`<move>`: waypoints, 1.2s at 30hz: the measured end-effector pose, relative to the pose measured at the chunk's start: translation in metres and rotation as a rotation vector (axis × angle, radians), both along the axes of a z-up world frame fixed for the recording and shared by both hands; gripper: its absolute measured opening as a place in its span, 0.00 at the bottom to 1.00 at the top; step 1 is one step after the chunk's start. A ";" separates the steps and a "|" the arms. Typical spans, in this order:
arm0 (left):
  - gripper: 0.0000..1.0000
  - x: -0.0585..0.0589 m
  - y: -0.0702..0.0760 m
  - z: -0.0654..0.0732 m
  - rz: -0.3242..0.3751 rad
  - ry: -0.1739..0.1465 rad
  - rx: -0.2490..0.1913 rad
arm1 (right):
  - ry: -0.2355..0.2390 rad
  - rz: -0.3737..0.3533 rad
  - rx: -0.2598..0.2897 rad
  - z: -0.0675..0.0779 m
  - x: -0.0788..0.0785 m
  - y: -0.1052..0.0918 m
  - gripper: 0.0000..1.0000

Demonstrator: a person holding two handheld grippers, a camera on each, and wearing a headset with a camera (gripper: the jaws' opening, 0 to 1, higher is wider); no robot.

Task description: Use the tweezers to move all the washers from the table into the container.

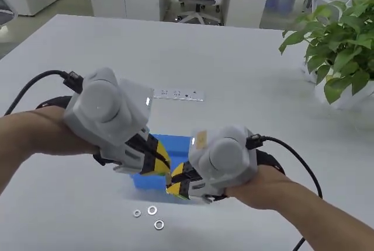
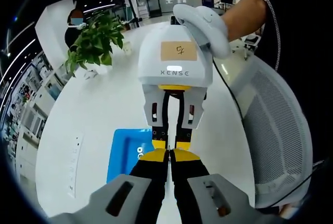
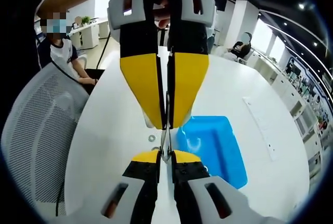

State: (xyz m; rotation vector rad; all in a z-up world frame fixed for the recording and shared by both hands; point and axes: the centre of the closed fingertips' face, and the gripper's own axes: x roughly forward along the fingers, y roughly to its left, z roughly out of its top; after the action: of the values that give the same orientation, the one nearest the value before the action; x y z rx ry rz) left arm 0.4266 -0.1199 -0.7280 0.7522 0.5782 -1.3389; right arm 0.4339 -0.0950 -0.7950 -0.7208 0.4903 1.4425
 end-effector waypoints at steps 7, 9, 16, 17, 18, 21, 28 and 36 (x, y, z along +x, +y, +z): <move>0.06 0.006 -0.001 0.006 -0.004 -0.017 0.000 | -0.018 0.000 0.000 0.007 0.008 -0.001 0.10; 0.06 0.008 -0.001 0.008 -0.004 -0.020 -0.001 | -0.022 0.001 -0.001 0.008 0.010 -0.001 0.10; 0.06 0.018 -0.001 0.012 -0.006 -0.035 0.003 | -0.036 -0.004 0.003 0.012 0.022 0.000 0.10; 0.06 0.020 0.000 0.012 -0.006 -0.036 0.001 | -0.038 -0.004 0.003 0.013 0.024 0.000 0.10; 0.06 0.021 0.000 0.013 -0.006 -0.037 0.002 | -0.040 -0.004 0.003 0.013 0.025 0.001 0.10; 0.06 0.027 0.000 0.013 -0.005 -0.038 0.000 | -0.043 -0.005 0.002 0.013 0.030 0.001 0.10; 0.06 0.038 0.001 0.008 -0.005 -0.039 -0.001 | -0.048 -0.003 -0.002 0.009 0.042 0.002 0.10; 0.06 0.049 0.002 -0.002 -0.002 -0.034 0.002 | -0.038 -0.003 -0.008 -0.002 0.053 0.003 0.10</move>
State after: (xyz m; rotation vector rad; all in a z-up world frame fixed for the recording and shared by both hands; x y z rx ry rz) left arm 0.4759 -0.1181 -0.7302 0.7756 0.5516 -1.3256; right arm 0.4870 -0.0922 -0.7972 -0.7523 0.4678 1.4221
